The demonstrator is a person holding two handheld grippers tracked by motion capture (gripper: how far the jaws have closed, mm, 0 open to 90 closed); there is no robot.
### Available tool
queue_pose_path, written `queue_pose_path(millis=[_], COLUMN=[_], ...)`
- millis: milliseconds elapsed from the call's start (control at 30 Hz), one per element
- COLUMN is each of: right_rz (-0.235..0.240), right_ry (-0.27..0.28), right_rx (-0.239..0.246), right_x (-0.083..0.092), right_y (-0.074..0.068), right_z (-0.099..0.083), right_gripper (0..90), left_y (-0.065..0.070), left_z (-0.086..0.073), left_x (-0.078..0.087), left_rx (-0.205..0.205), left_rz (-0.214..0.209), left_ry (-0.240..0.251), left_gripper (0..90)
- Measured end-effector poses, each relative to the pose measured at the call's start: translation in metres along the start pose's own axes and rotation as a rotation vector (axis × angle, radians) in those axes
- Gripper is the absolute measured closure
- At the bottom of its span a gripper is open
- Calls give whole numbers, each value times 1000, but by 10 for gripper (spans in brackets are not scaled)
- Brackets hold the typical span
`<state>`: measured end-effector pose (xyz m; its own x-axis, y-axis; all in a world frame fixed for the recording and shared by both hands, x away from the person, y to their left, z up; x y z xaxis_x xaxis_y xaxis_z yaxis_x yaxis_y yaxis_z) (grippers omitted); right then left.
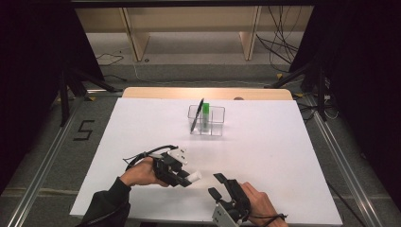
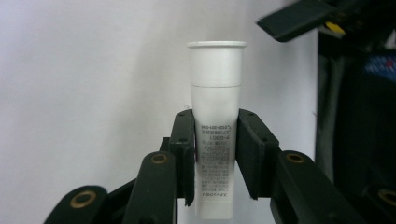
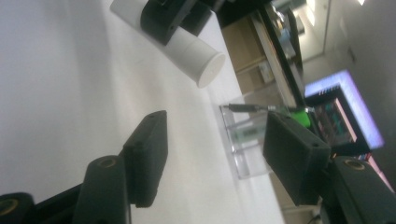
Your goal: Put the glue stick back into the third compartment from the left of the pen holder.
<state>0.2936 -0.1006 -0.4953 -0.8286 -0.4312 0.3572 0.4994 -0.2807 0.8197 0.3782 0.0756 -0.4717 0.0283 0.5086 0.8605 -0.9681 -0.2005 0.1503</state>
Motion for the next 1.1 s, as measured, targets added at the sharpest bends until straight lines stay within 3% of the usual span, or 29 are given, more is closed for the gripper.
queue_pose_path(millis=[300, 467, 567, 633, 800, 1033, 1100], right_rz=[61, 108, 142, 155, 166, 169, 175], right_ry=[-11, -6, 4, 10, -11, -25, -31], right_rx=[-405, -650, -800, -868, -985, -1023, -1028], right_x=[1, 5, 7, 9, 13, 22, 24], right_y=[23, 38, 46, 50, 55, 52, 51], right_z=[-13, -27, -37, -43, -57, -63, -65], right_gripper=[348, 322, 307, 302, 294, 276, 274], left_y=[-17, -24, -28, -31, -42, -59, -64], left_z=[9, 15, 19, 22, 36, 60, 68], left_x=[9, 16, 18, 18, 21, 20, 19], left_rx=[155, 202, 240, 270, 356, 434, 446], left_rz=[123, 228, 248, 257, 258, 255, 273], left_ry=[187, 299, 370, 418, 524, 621, 635], left_gripper=[694, 694, 694, 694, 693, 693, 694])
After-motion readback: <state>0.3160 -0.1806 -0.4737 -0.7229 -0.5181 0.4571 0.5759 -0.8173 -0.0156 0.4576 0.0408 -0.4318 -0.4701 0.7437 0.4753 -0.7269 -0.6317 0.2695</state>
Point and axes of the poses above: each handheld gripper's, and its own axes: x roughly backward along the jaws, z roughly out of its top, y roughly to its right, the point moved 5 cm from there along -x, roughly forward along the jaws, and after that the axes turned 6 degrees about -y, right-handed, at the moved point
